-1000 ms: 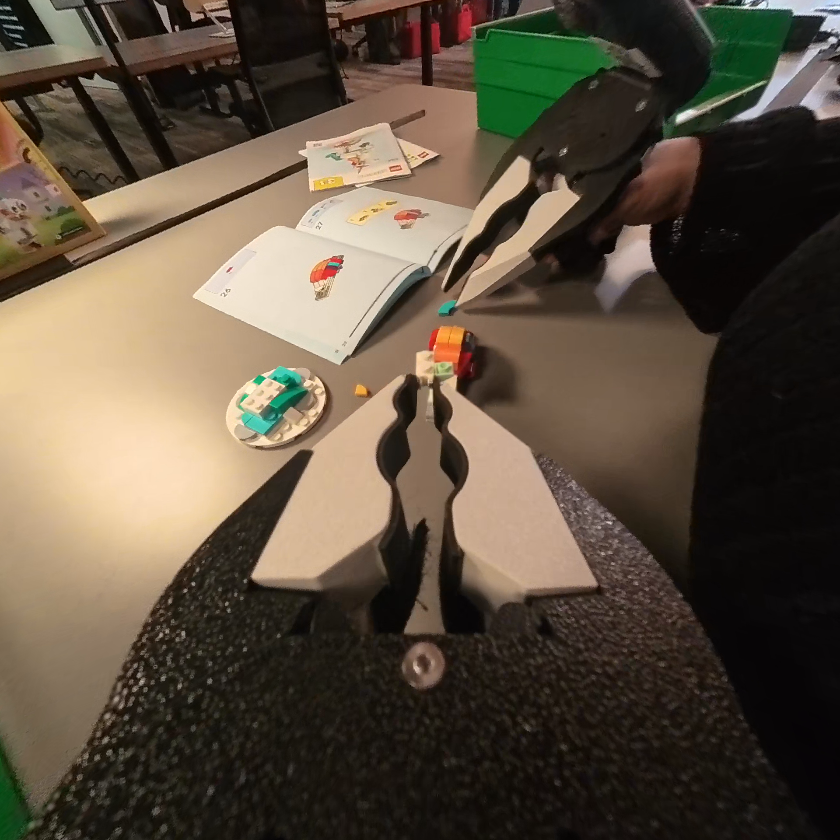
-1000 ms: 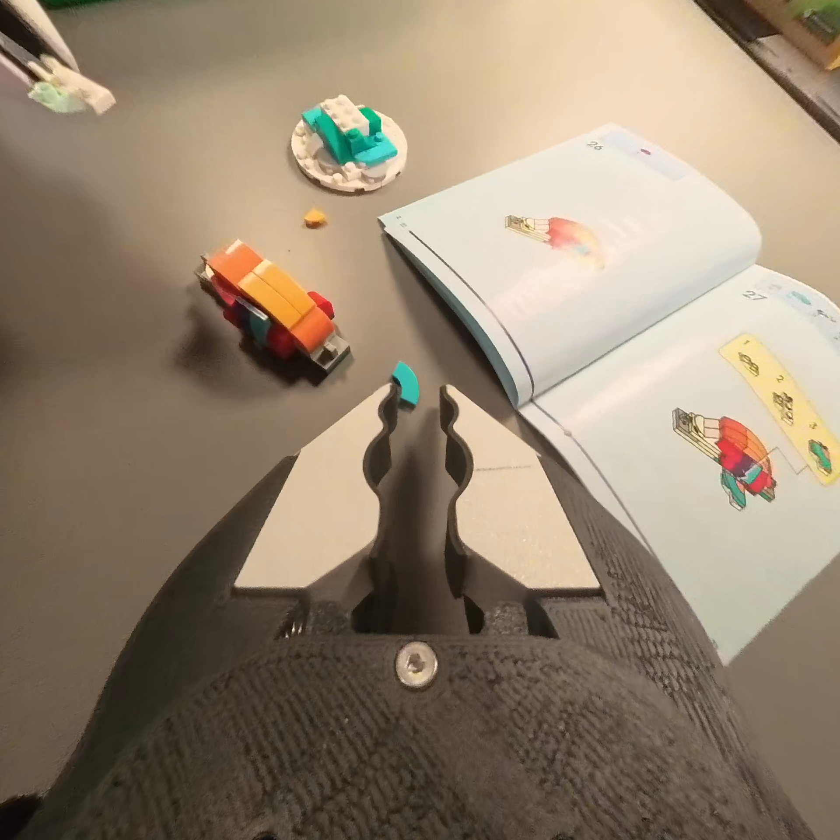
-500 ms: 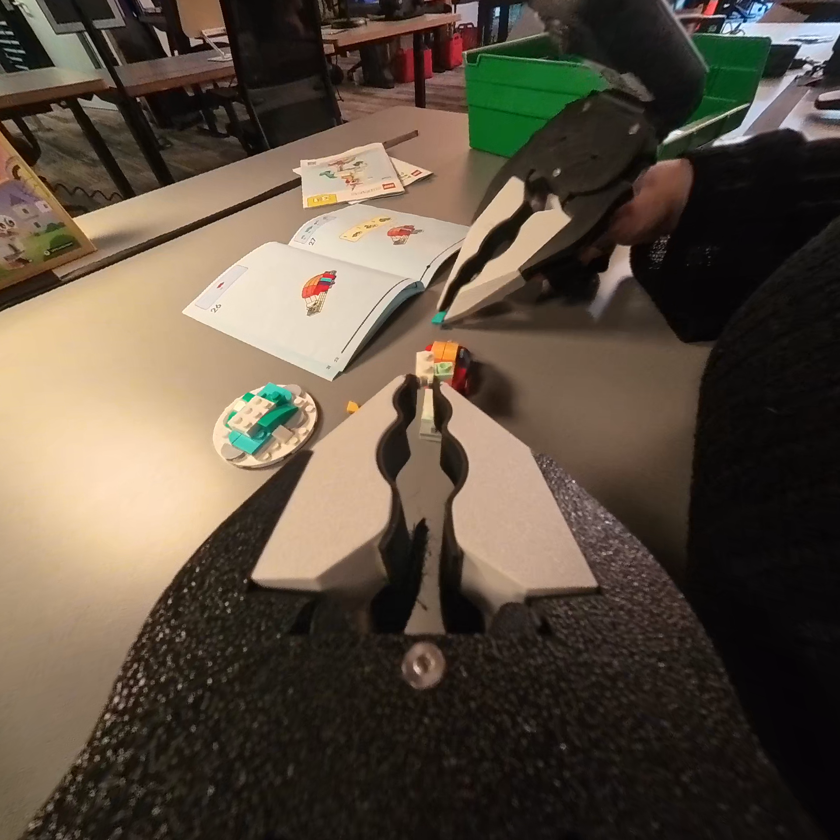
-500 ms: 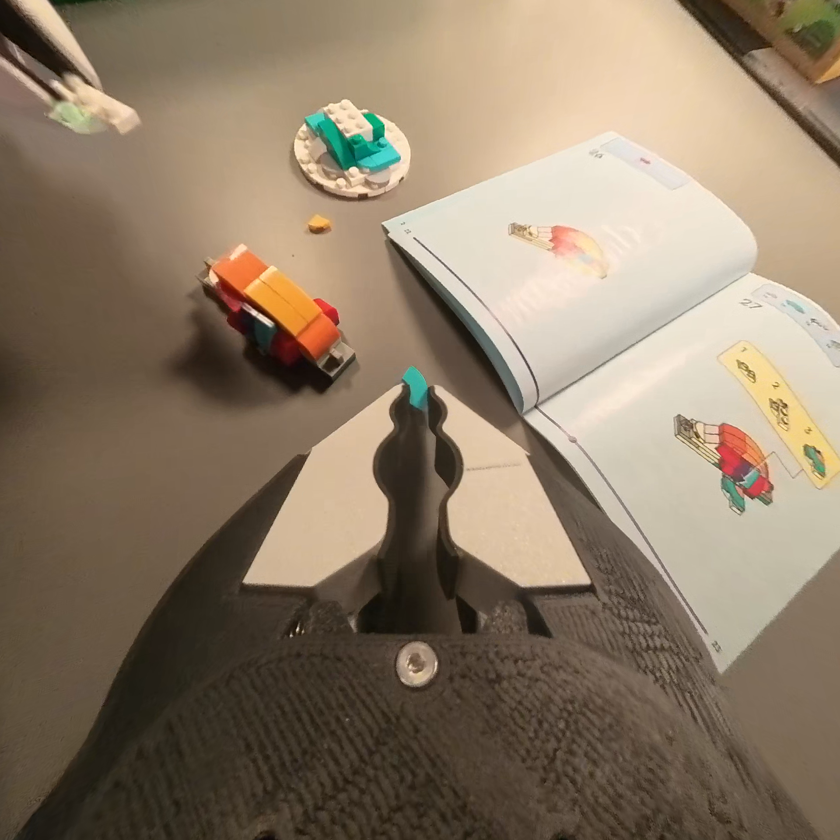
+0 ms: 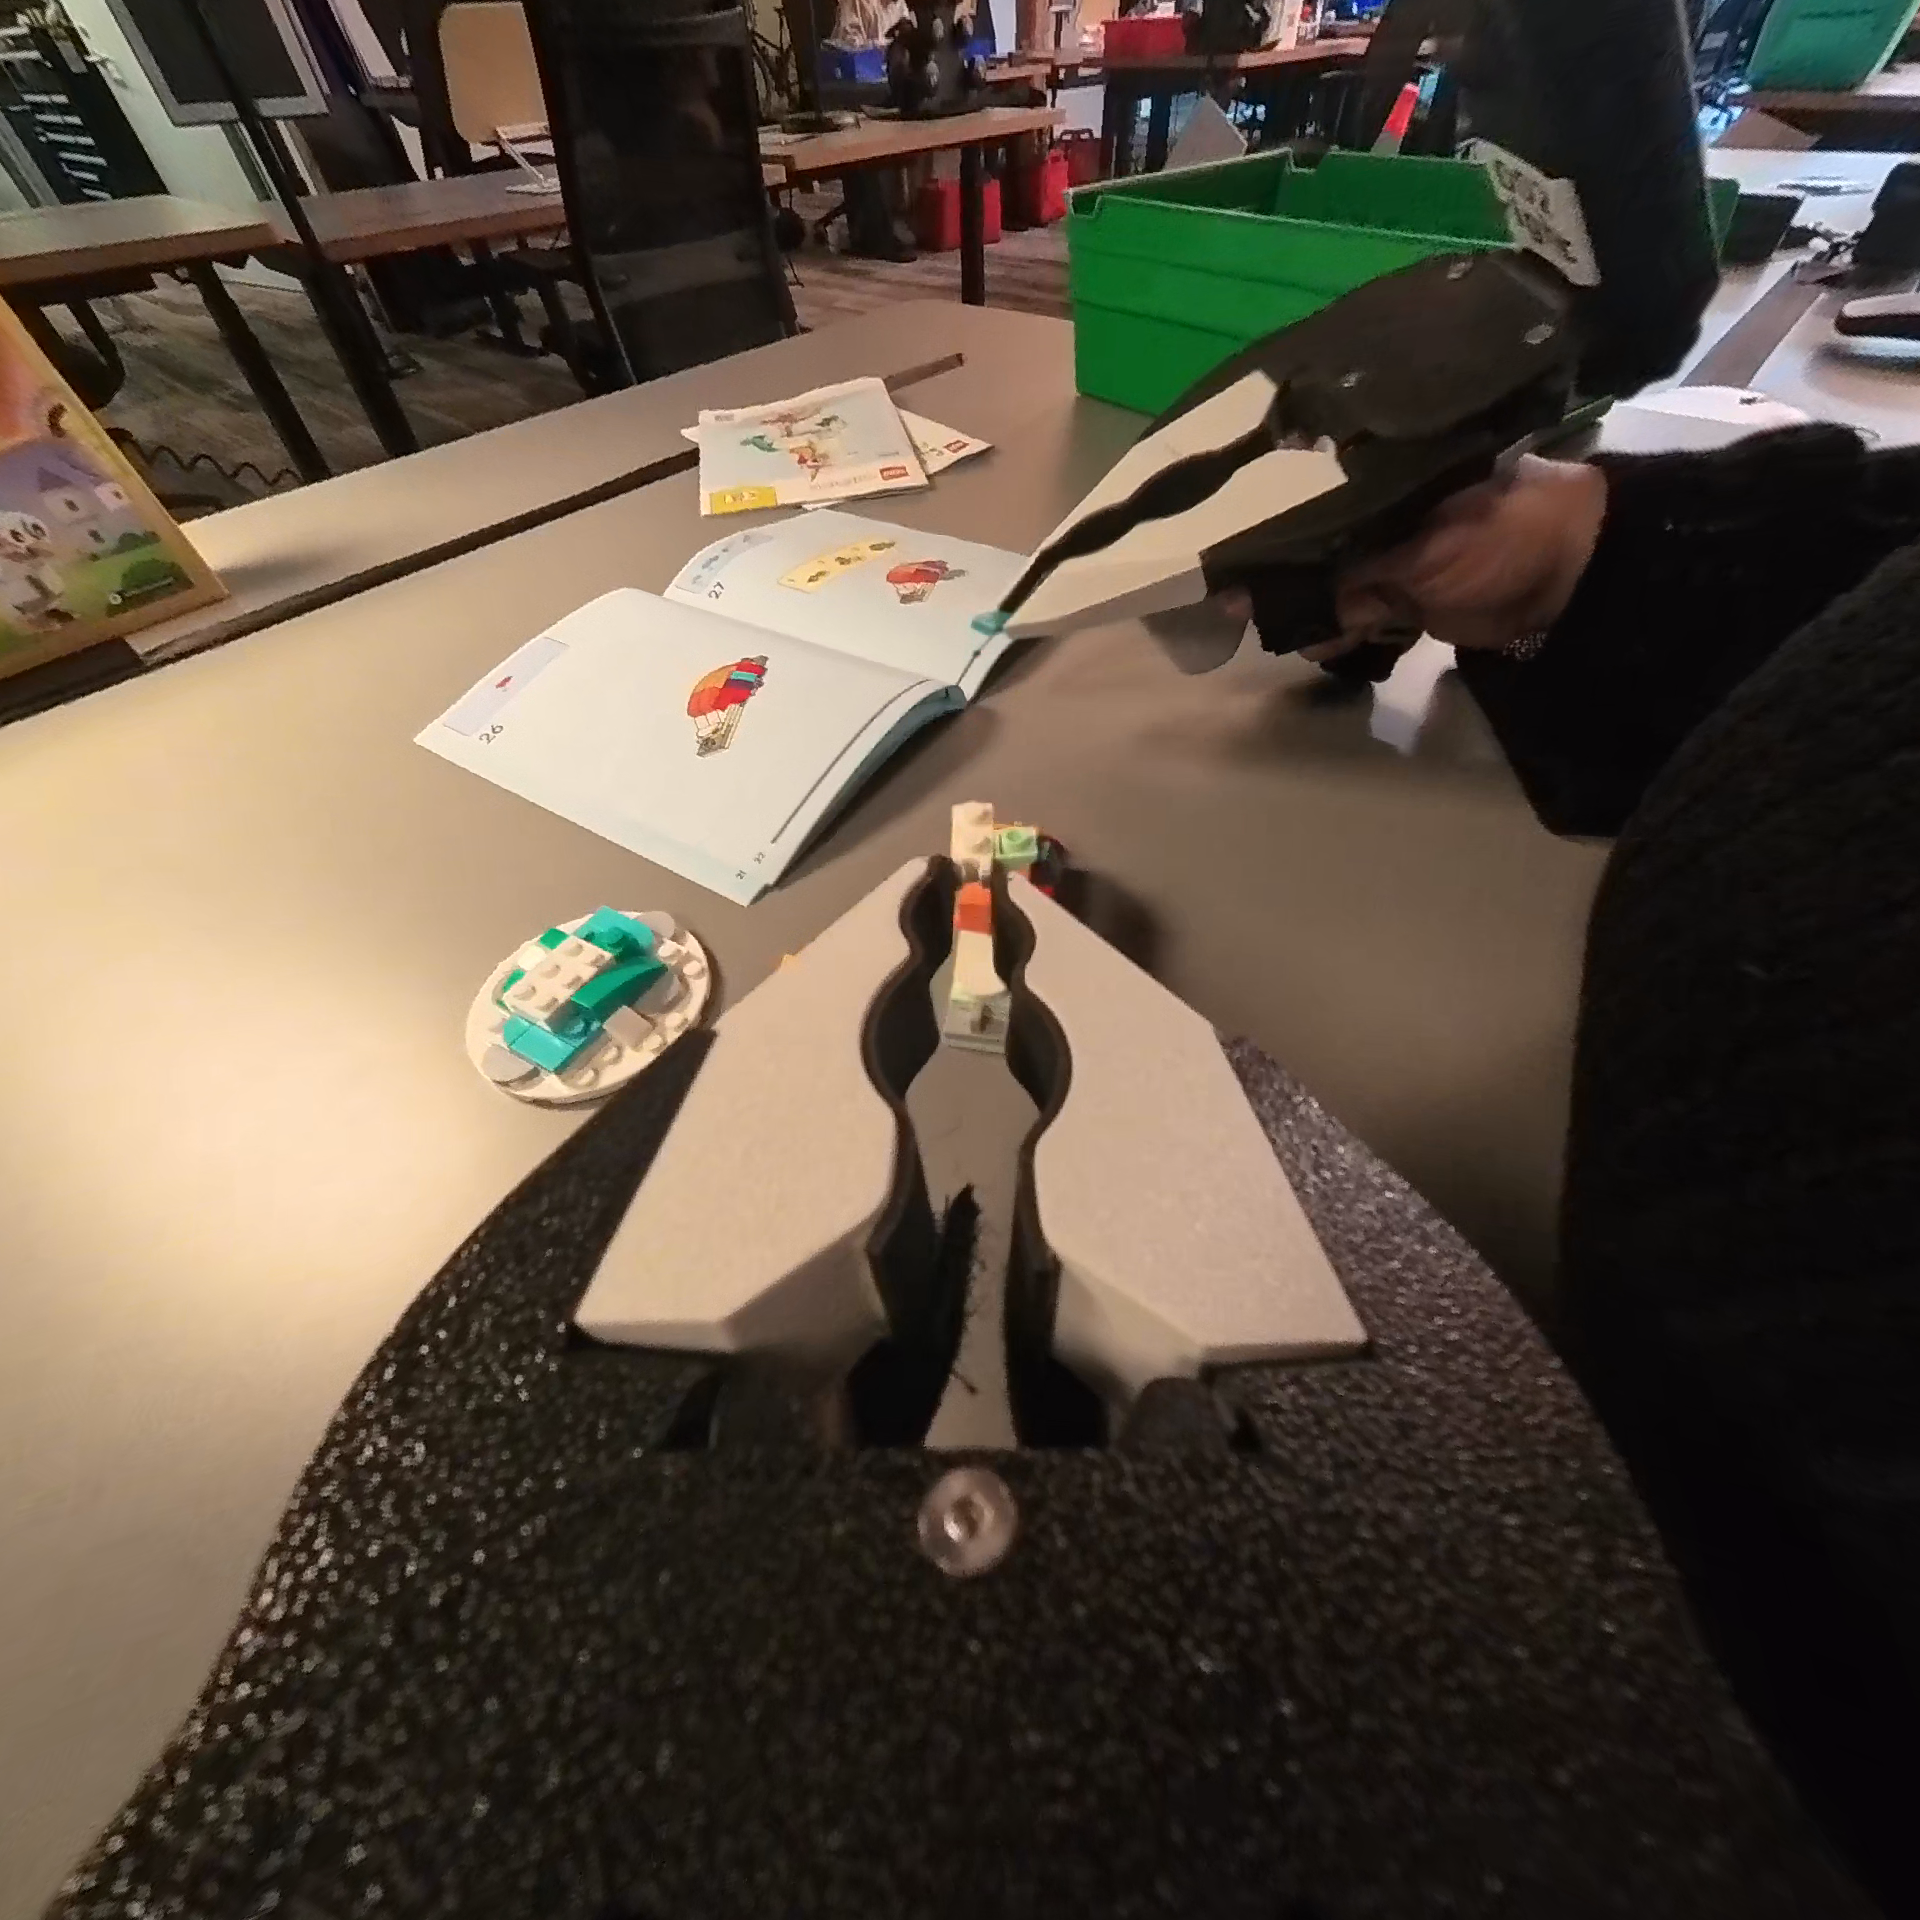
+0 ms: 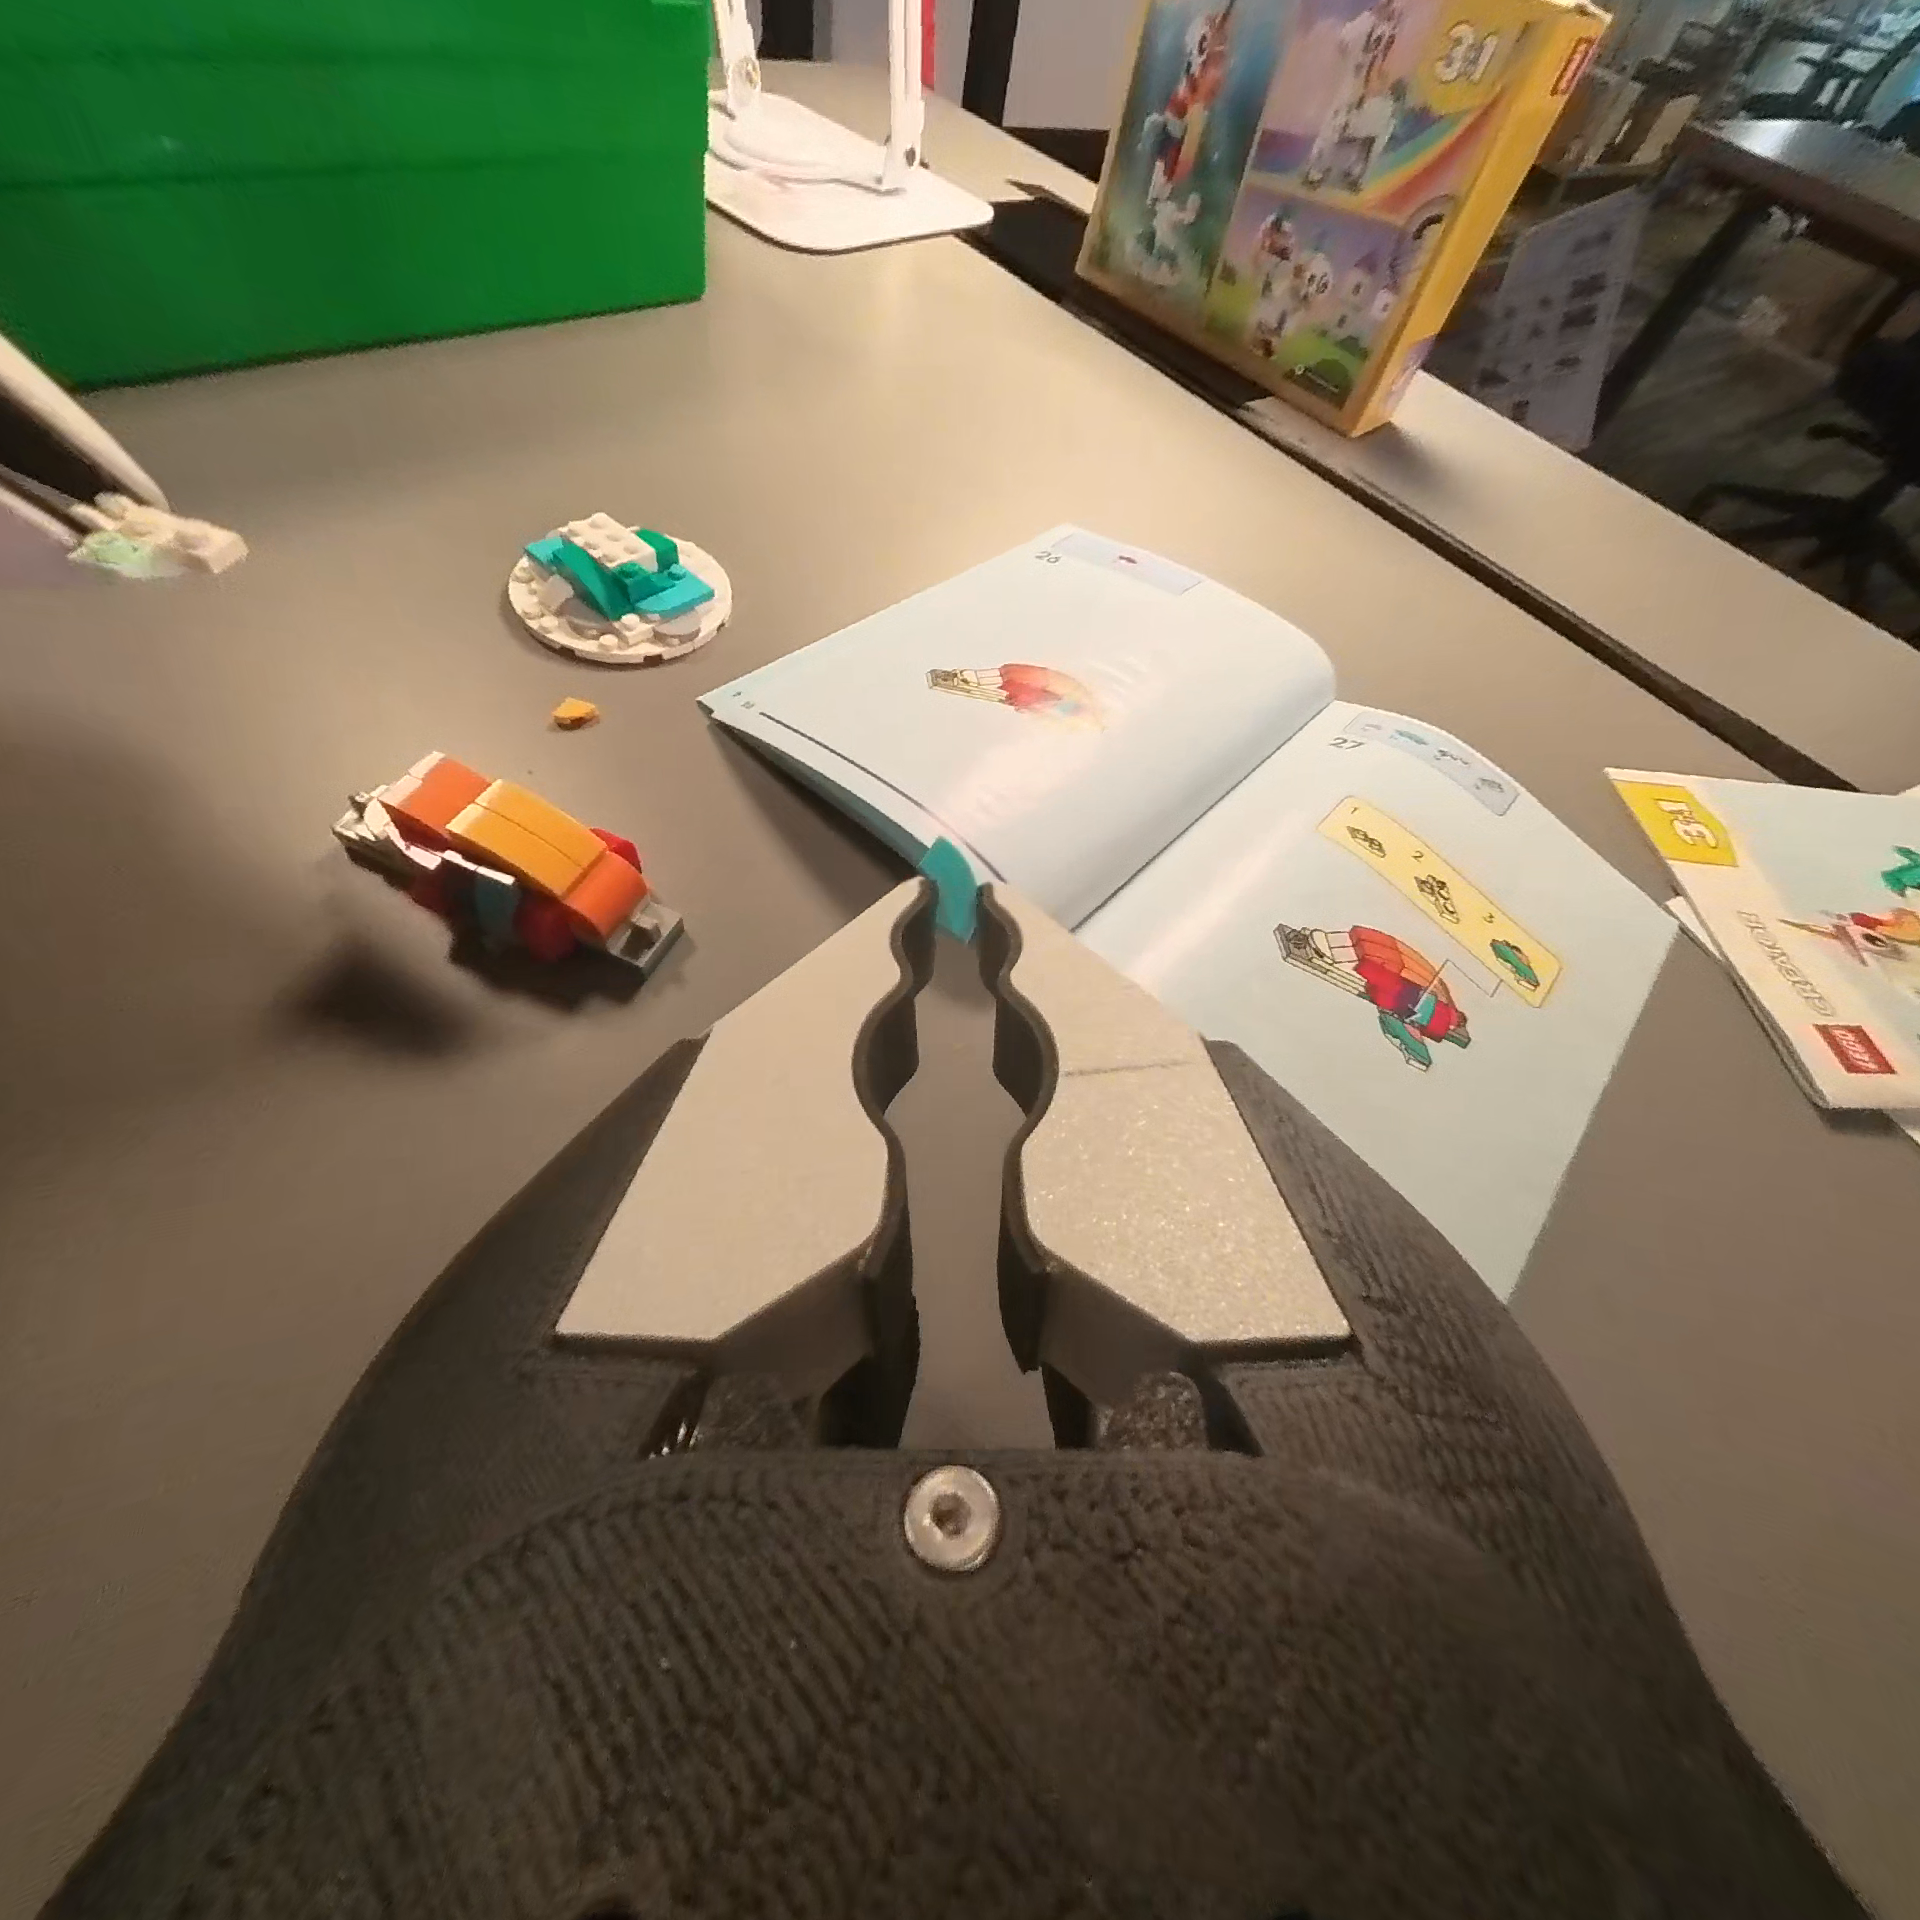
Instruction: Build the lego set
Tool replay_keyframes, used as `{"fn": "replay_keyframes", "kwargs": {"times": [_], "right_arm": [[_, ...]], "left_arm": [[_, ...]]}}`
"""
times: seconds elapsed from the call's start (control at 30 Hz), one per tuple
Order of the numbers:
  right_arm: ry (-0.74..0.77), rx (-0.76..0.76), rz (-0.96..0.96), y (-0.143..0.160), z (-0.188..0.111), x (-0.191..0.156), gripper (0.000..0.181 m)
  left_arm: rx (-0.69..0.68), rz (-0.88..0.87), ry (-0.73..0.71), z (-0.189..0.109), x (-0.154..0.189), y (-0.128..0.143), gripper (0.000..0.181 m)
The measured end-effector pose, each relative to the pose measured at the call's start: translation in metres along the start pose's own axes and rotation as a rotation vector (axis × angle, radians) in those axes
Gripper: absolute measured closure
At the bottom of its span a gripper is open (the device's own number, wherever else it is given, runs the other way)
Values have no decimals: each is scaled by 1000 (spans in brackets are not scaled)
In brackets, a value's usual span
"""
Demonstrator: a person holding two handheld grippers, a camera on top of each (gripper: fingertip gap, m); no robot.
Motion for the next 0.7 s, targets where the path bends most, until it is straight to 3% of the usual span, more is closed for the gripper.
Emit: {"fn": "replay_keyframes", "kwargs": {"times": [0.3,0.5,0.7], "right_arm": [[8,1,1,0,0,1,176],[34,12,-18,-1,-1,1,176],[35,7,-26,0,-1,0,176]], "left_arm": [[-4,46,20,2,-4,-4,177],[-120,218,272,0,0,-7,177],[-87,158,477,3,4,-21,177]]}}
Point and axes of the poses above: each gripper's, where its closed fingertips meet, z out along the fingers, y out of its underside, x = y × z across the jaws, the point moved 7 cm from there along -z, back along the fingers, and after that the axes turned 5 degrees about x, right-handed, at the moved point
